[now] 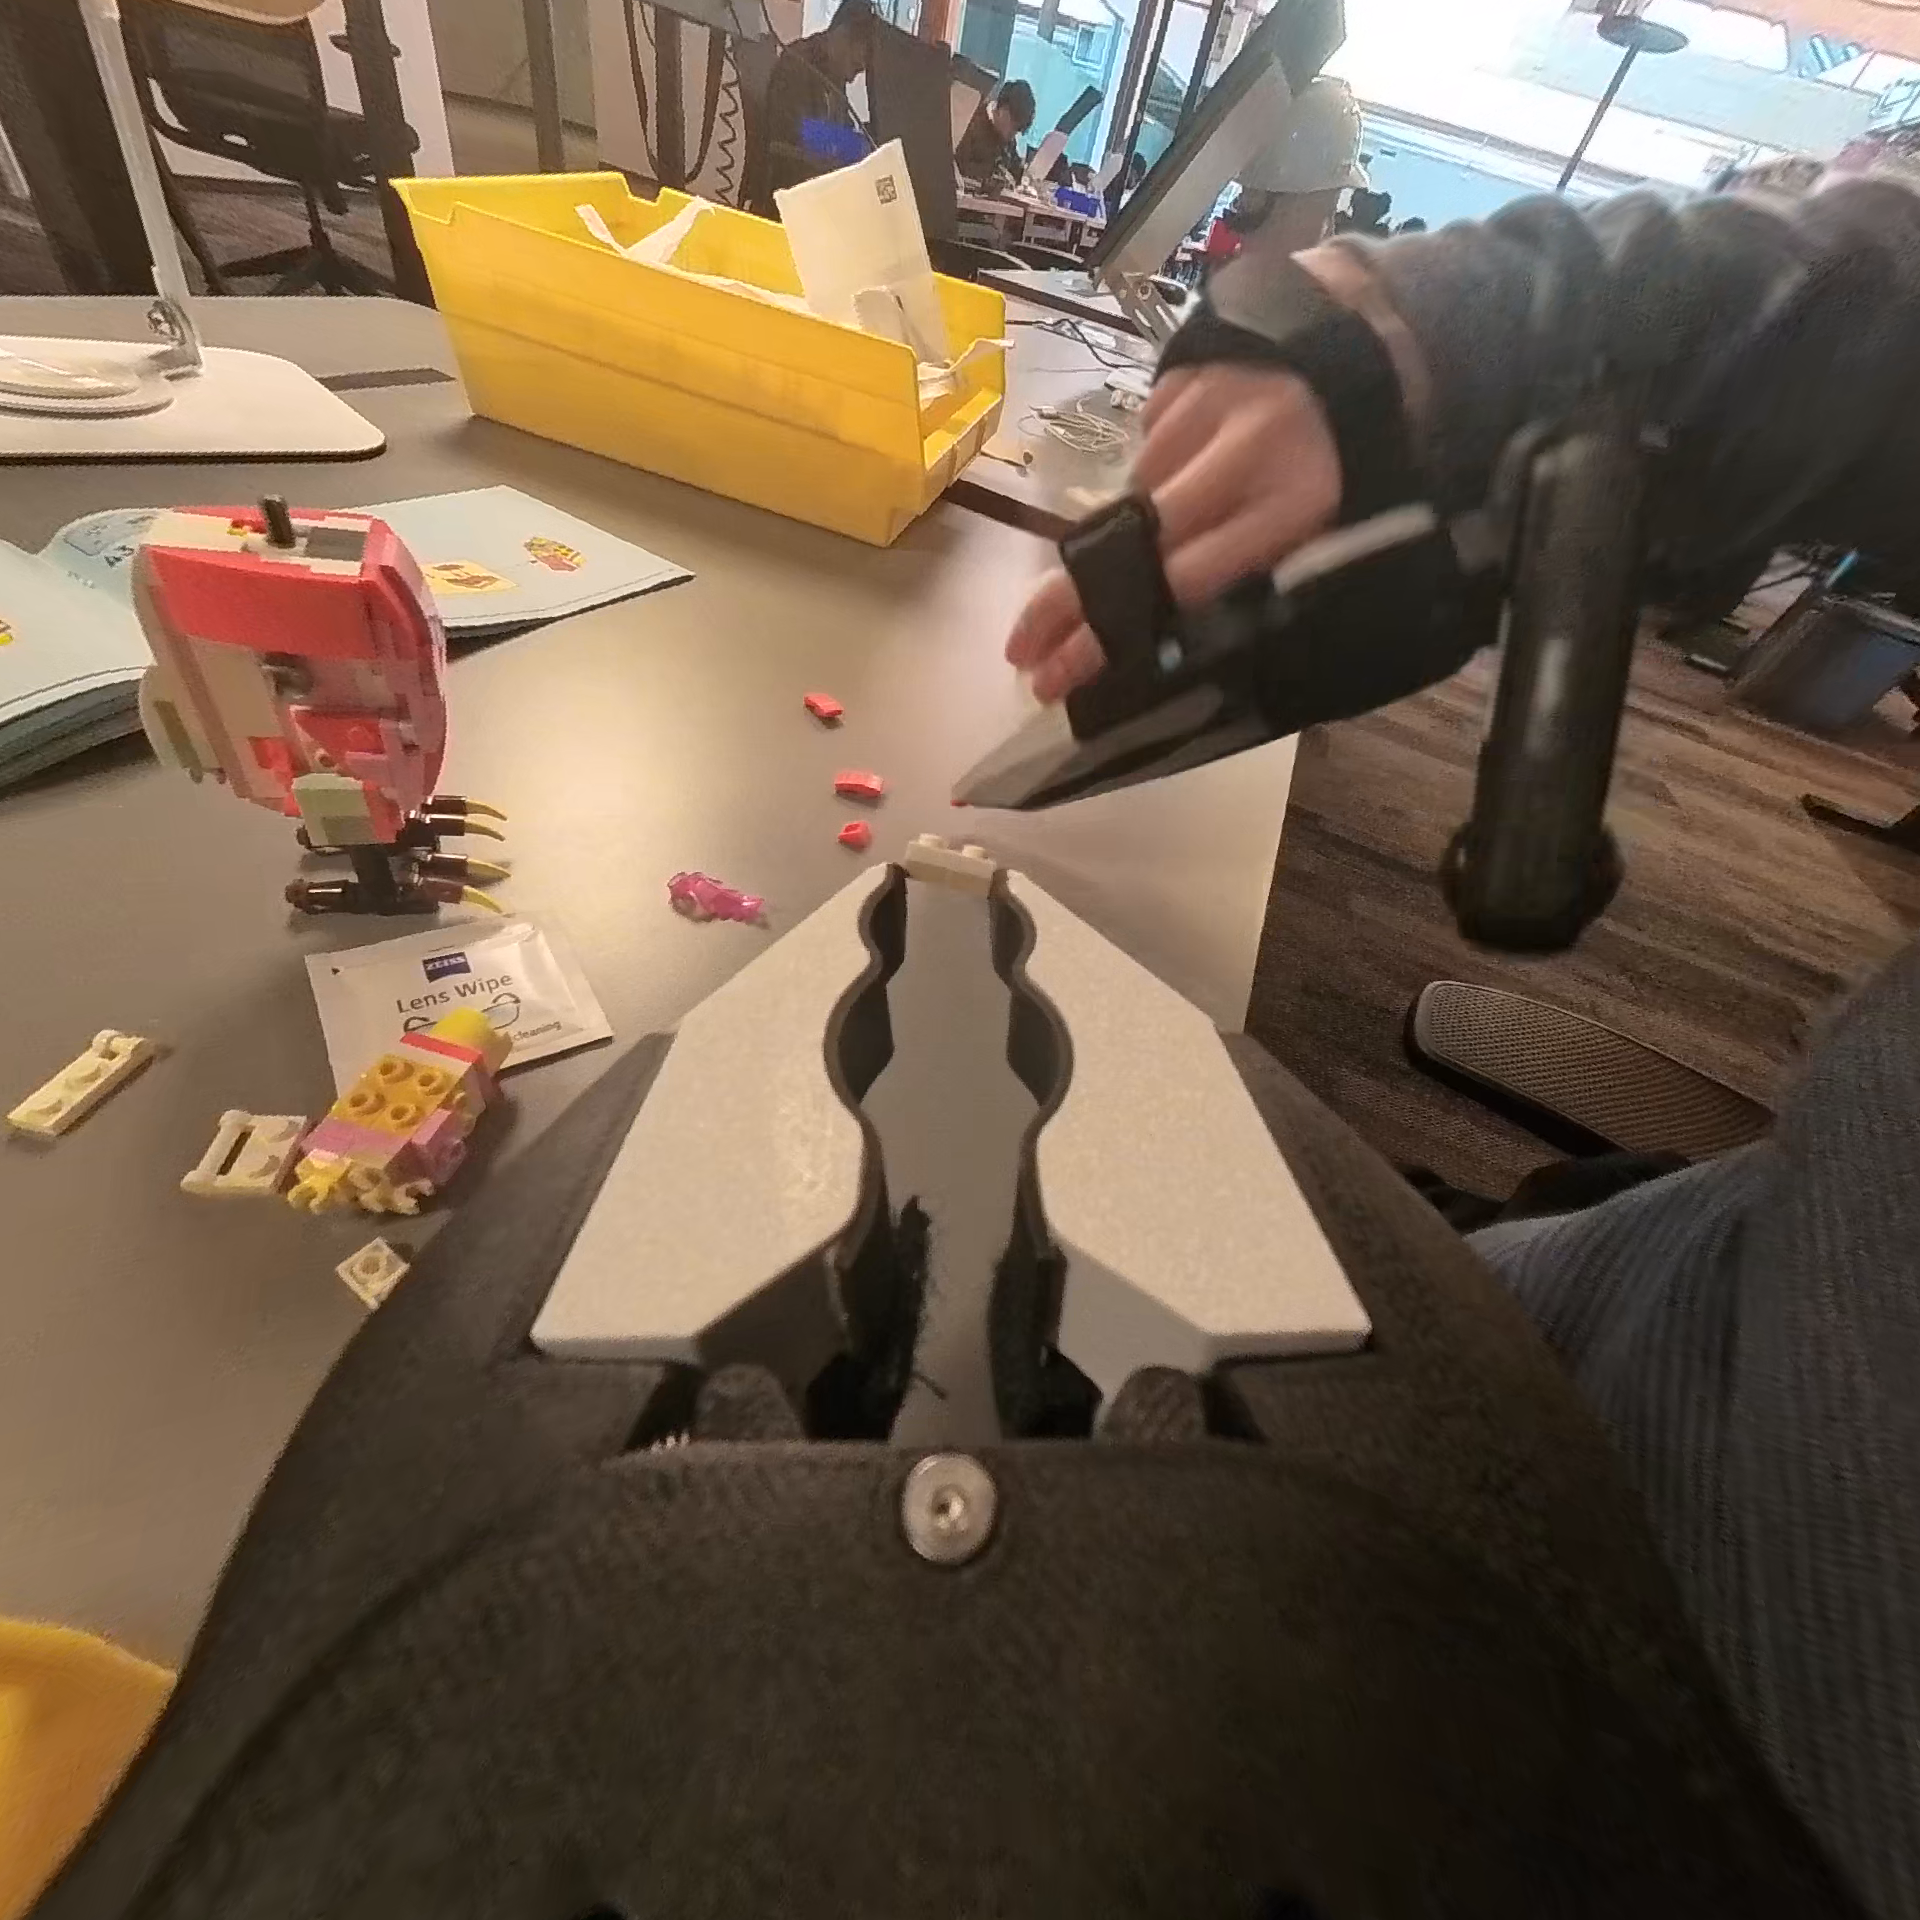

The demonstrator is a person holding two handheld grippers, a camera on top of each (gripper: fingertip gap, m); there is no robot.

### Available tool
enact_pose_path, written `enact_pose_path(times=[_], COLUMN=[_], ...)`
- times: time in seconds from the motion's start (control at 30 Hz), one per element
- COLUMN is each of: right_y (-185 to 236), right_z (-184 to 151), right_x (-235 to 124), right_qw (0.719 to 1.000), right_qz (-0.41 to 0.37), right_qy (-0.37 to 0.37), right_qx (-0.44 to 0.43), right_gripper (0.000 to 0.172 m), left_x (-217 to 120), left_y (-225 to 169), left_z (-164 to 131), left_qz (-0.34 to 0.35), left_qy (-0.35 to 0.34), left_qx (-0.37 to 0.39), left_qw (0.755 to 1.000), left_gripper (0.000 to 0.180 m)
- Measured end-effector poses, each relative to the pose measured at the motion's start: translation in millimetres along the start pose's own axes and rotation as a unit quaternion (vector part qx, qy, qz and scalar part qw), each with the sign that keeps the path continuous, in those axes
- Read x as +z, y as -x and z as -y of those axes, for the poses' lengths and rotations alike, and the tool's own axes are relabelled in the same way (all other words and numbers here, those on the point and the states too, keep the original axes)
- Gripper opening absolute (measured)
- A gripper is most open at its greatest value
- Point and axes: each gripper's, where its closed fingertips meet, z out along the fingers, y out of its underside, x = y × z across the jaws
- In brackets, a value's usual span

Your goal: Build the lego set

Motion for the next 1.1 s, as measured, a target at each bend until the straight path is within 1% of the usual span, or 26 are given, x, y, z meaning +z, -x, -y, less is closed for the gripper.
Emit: enact_pose_path(times=[0.03,0.07,0.13,0.2,0.3,0.37,0.5,0.57,0.63,0.67,0.7,0.77,0.83,0.9,1.0,1.1], right_y=[2.3,4.7,5.7,6.7,6.0,5.5,7.2,7.8,10.3,12.0,13.2,15.6,16.7,18.4,19.8,11.2], right_z=[2.5,7.5,11.1,14.2,21.3,24.9,25.0,21.4,17.7,16.6,16.3,19.3,21.6,20.9,23.0,29.1], right_x=[0.3,0.3,-0.2,-1.9,-5.4,-7.8,-11.2,-14.6,-19.7,-22.1,-24.0,-26.5,-24.8,-18.8,-13.3,-15.5], right_qw=[0.998,0.993,0.984,0.976,0.970,0.973,0.978,0.988,0.996,0.992,0.982,0.945,0.906,0.884,0.862,0.837], right_qz=[-0.002,-0.001,0.001,0.005,0.003,0.008,0.015,0.027,0.064,0.089,0.115,0.167,0.201,0.214,0.226,0.228], right_qy=[0.022,0.028,0.043,0.044,0.030,0.019,0.002,-0.018,-0.055,-0.076,-0.097,-0.136,-0.159,-0.165,-0.178,-0.208], right_qx=[-0.066,-0.111,-0.171,-0.212,-0.239,-0.230,-0.207,-0.152,-0.034,0.038,0.112,0.245,0.336,0.381,0.418,0.452], right_gripper=[0.006,0.006,0.006,0.006,0.006,0.007,0.018,0.021,0.023,0.023,0.018,0.001,0.000,0.000,0.000,0.000], left_x=[0.5,0.9,1.2,1.2,1.5,2.0,2.4,1.9,1.3,1.1,1.1,1.7,2.7,3.8,4.1,4.2], left_y=[-0.7,-1.2,-2.0,-1.9,-2.2,-2.7,-3.9,-4.0,-3.6,-3.5,-3.5,-3.9,-4.8,-5.9,-7.1,-6.8], left_z=[-0.3,-0.7,-1.0,-0.7,-0.9,-1.1,-1.1,-1.0,-0.5,-0.3,-0.2,-0.4,-1.1,-1.8,-1.8,-2.0], left_qz=[-0.001,-0.001,-0.002,-0.002,-0.003,-0.004,-0.007,-0.007,-0.007,-0.007,-0.007,-0.009,-0.012,-0.014,-0.016,-0.017], left_qy=[0.001,0.001,0.002,0.002,0.002,0.002,0.003,0.002,0.001,0.001,0.001,0.001,0.002,0.004,0.004,0.003], left_qx=[0.000,0.001,0.003,0.003,0.002,0.003,0.004,0.004,0.004,0.004,0.004,0.003,0.003,0.003,0.005,0.004], left_qw=[1.000,1.000,1.000,1.000,1.000,1.000,1.000,1.000,1.000,1.000,1.000,1.000,1.000,1.000,1.000,1.000], left_gripper=[0.014,0.014,0.014,0.014,0.014,0.014,0.014,0.014,0.014,0.014,0.014,0.014,0.014,0.014,0.014,0.014])
